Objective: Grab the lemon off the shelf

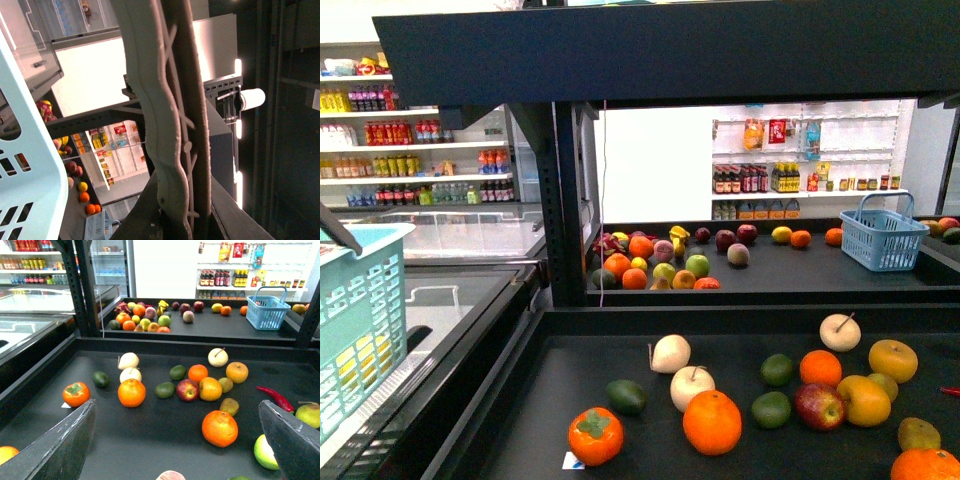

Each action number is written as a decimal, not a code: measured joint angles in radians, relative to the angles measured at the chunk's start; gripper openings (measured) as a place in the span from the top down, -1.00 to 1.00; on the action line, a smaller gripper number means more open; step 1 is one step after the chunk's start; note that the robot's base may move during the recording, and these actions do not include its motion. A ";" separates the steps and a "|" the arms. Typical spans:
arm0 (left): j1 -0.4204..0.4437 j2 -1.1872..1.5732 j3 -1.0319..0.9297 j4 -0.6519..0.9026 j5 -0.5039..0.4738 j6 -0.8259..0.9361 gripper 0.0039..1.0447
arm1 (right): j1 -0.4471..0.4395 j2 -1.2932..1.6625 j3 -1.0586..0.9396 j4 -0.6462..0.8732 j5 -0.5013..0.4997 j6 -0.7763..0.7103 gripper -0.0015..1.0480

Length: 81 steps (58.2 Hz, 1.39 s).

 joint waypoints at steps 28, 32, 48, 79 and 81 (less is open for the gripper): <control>0.020 0.088 -0.016 0.037 0.058 -0.034 0.79 | 0.000 0.000 0.000 0.000 0.000 0.000 -0.86; 0.020 0.091 -0.020 0.039 0.066 -0.028 0.79 | 0.000 0.000 0.000 0.000 0.000 0.000 -0.86; 0.020 0.092 -0.033 0.043 0.072 -0.021 0.39 | 0.000 0.000 0.000 0.000 0.000 0.000 -0.86; 0.044 0.035 -0.071 -0.062 0.045 0.102 -0.85 | 0.000 0.000 0.000 0.000 0.000 0.000 -0.86; 0.044 0.025 -0.072 -0.077 0.045 0.105 -0.85 | 0.000 0.000 0.000 0.000 0.000 0.000 -0.86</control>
